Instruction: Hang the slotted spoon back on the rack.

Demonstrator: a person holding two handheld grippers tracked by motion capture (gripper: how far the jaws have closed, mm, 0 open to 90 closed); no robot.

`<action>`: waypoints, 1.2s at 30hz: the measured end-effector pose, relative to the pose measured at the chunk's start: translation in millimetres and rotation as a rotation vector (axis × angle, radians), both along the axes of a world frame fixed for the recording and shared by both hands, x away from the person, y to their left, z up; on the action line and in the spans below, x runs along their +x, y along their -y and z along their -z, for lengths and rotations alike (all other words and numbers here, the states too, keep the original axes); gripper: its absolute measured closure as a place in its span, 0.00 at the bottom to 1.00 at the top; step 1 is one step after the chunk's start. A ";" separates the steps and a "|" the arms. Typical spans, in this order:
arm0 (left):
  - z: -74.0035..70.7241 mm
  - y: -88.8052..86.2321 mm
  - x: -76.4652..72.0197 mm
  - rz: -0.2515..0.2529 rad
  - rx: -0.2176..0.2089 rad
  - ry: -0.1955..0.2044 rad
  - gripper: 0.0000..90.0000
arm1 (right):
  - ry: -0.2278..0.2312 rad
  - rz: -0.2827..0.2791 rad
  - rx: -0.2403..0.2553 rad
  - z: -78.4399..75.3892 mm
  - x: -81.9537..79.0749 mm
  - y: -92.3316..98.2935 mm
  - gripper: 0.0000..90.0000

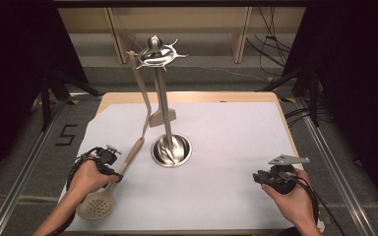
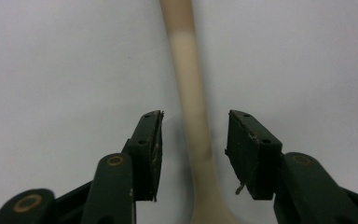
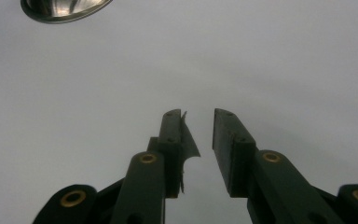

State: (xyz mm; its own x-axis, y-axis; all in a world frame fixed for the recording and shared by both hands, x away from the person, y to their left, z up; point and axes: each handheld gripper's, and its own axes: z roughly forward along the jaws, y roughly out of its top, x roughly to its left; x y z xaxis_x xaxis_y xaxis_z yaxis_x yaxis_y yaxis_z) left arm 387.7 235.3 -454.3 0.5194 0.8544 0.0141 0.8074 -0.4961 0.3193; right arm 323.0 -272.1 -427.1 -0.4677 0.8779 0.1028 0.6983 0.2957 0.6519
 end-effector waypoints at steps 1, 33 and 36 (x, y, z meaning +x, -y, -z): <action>2.6 1.9 -0.7 -0.015 -0.009 0.003 0.63 | -0.003 0.002 0.001 -0.1 -0.2 -0.1 0.81; 9.5 8.0 -1.1 -0.035 0.007 -0.008 0.86 | 0.007 0.005 0.009 -0.5 -1.1 1.6 0.82; 9.7 4.5 -1.4 -0.039 -0.025 -0.007 0.87 | 0.012 0.006 0.006 -0.5 -1.2 1.7 0.82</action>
State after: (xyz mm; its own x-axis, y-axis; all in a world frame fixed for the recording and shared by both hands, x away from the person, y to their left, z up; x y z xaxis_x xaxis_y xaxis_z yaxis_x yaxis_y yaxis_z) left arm 386.3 230.7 -464.0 0.4855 0.8742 -0.0105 0.8283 -0.4560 0.3256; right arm 321.9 -273.8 -426.6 -0.4639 0.8800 0.1023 0.6923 0.2880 0.6617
